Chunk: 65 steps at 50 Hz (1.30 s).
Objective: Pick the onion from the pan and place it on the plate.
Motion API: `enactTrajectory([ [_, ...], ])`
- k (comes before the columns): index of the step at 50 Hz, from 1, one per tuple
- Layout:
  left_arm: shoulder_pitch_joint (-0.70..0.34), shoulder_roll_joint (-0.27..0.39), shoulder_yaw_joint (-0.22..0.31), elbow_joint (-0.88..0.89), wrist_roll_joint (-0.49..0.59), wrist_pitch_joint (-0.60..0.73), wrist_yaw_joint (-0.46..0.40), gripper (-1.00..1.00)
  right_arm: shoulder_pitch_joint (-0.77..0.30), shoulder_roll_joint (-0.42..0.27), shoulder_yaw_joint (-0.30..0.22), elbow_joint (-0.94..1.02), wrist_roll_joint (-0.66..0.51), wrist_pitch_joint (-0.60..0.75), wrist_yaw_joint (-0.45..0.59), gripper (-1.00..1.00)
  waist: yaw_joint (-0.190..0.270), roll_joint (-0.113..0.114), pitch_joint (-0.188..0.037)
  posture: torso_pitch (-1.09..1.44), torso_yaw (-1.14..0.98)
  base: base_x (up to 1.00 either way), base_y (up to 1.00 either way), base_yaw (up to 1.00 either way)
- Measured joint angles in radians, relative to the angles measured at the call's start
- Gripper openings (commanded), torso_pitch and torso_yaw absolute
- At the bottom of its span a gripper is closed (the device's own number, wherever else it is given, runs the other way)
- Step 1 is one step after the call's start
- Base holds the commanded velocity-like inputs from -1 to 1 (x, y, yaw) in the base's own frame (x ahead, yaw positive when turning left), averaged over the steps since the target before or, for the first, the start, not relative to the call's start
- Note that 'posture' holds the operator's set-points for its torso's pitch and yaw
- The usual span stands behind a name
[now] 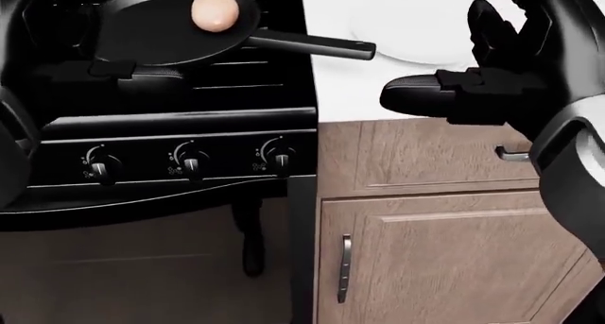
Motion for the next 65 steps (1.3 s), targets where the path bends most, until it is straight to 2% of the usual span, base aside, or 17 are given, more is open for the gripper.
enactTrajectory([
  [2, 0.000, 0.001, 0.002, 0.009, 0.004, 0.010, 0.004, 1.00, 0.002, 0.001, 0.003, 0.002, 0.004, 0.008, 0.004, 1.00, 0.002, -0.007, -0.004, 0.00, 0.00, 0.16, 0.00, 0.00],
  [5, -0.008, 0.001, -0.002, 0.002, 0.003, 0.006, 0.004, 1.00, -0.008, -0.005, -0.007, 0.000, 0.002, 0.008, 0.005, 1.00, 0.002, -0.036, 0.001, 0.00, 0.00, 0.23, 0.00, 0.00],
  [8, -0.014, 0.003, -0.002, -0.007, 0.000, -0.008, 0.001, 1.00, -0.017, -0.009, -0.014, -0.010, -0.002, -0.005, 0.005, 1.00, 0.010, -0.076, 0.003, 0.00, 0.00, 0.26, 0.00, 0.00],
  [10, -0.024, 0.005, -0.002, -0.006, 0.000, -0.013, 0.000, 1.00, -0.024, -0.012, -0.017, -0.013, -0.002, -0.008, 0.005, 1.00, 0.010, -0.118, -0.005, 0.00, 0.00, 0.29, 0.00, 0.00],
  [11, -0.020, -0.004, -0.006, -0.007, -0.001, -0.016, 0.000, 1.00, -0.020, -0.015, -0.022, -0.010, -0.002, -0.010, 0.005, 1.00, 0.001, -0.108, -0.002, 0.00, 0.00, 0.30, 0.00, 0.00],
  [15, -0.009, -0.011, -0.027, 0.009, -0.013, -0.002, -0.007, 1.00, -0.012, -0.017, -0.030, 0.005, -0.011, 0.004, -0.003, 1.00, -0.009, -0.105, 0.004, 0.00, 0.00, 0.30, 0.00, 0.00],
  [20, -0.019, -0.007, -0.017, -0.009, -0.013, 0.000, -0.004, 1.00, -0.010, -0.013, -0.024, -0.009, -0.011, -0.007, -0.001, 1.00, -0.017, -0.042, 0.011, 0.00, 0.00, 0.30, 0.00, 0.00],
  [23, -0.019, -0.004, -0.015, -0.011, -0.013, -0.011, -0.004, 1.00, -0.009, -0.012, -0.023, -0.005, -0.012, -0.007, -0.001, 1.00, -0.025, 0.014, 0.004, 0.00, 0.00, 0.30, 0.00, 0.00],
  [26, -0.001, 0.001, -0.002, 0.003, -0.005, -0.011, 0.000, 1.00, -0.002, 0.002, -0.004, 0.002, -0.008, -0.002, 0.003, 1.00, -0.003, 0.008, 0.014, 0.00, 0.00, 0.30, 0.00, 0.00],
  [29, 0.004, 0.002, 0.002, 0.011, 0.003, 0.004, 0.007, 1.00, 0.004, 0.002, 0.005, 0.003, -0.003, 0.005, 0.011, 1.00, 0.004, -0.001, 0.005, 0.00, 0.00, 0.30, 0.00, 0.00],
  [37, -0.012, -0.003, -0.005, -0.015, 0.001, -0.018, 0.003, 1.00, -0.021, -0.011, -0.014, -0.022, -0.011, -0.012, 0.011, 1.00, 0.008, -0.100, -0.015, 0.00, 0.00, 0.17, 0.00, 0.00],
  [39, -0.005, -0.011, -0.019, -0.010, -0.004, -0.016, 0.000, 1.00, -0.009, -0.012, -0.022, -0.019, -0.018, -0.014, 0.010, 1.00, 0.007, -0.087, 0.006, 0.00, 0.00, 0.00, 0.00, 0.00],
  [43, -0.002, -0.015, -0.028, 0.006, -0.013, 0.001, -0.006, 1.00, -0.017, -0.012, -0.017, 0.009, -0.030, 0.015, 0.003, 1.00, -0.001, -0.081, 0.040, 0.00, 0.00, 0.00, 0.00, 0.00],
  [45, 0.000, -0.012, -0.025, 0.010, -0.012, 0.002, -0.006, 1.00, -0.023, -0.011, -0.011, 0.005, -0.032, 0.020, 0.004, 1.00, -0.001, -0.064, 0.042, 0.00, 0.00, 0.00, 0.00, 0.00],
  [47, -0.007, -0.007, -0.016, 0.007, -0.010, 0.003, -0.004, 1.00, -0.034, -0.011, -0.010, -0.007, -0.029, 0.019, 0.008, 1.00, -0.005, -0.033, 0.031, 0.00, 0.00, 0.00, 0.00, 0.00],
  [53, -0.021, 0.003, 0.000, 0.002, -0.004, -0.006, 0.006, 1.00, -0.041, -0.007, -0.001, -0.010, -0.026, 0.010, 0.020, 1.00, -0.006, -0.064, 0.004, 0.00, 0.00, 0.03, 0.00, 0.00],
  [65, -0.037, 0.011, 0.006, 0.012, -0.013, 0.004, 0.014, 1.00, -0.080, -0.019, -0.006, -0.001, -0.016, 0.037, 0.019, 1.00, 0.009, -0.065, 0.001, 0.00, 0.00, 0.11, 0.00, 0.00],
])
